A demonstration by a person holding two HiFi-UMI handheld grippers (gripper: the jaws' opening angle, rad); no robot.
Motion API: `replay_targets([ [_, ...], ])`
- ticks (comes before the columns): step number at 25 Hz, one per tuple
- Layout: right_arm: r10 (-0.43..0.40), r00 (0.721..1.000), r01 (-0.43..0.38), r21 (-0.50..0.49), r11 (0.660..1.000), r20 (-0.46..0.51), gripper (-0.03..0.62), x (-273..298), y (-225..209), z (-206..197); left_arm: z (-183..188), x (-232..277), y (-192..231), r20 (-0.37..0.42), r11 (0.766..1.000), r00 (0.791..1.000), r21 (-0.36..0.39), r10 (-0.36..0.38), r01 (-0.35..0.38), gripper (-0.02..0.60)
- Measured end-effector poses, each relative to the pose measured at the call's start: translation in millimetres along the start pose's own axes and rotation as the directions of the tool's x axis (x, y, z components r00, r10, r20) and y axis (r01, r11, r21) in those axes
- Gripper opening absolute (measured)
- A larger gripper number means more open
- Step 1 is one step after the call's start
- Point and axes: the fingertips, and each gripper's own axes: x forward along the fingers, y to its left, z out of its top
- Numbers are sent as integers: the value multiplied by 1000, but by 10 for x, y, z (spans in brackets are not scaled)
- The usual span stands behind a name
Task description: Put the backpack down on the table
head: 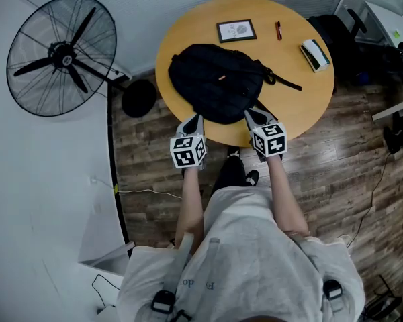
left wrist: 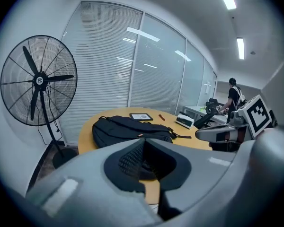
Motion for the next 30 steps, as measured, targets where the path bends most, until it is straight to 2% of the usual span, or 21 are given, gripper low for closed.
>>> replay_targets([
  [20,1,1000,-1,15,1000,0,0,68,-27,21,-7,84,19,-11,1000,1000,7,-9,9,7],
  [30,6,1000,-6,-11,1000,-21,0,125,-28,36,25,150,61,-8,1000,1000,-5,-15,15,6],
])
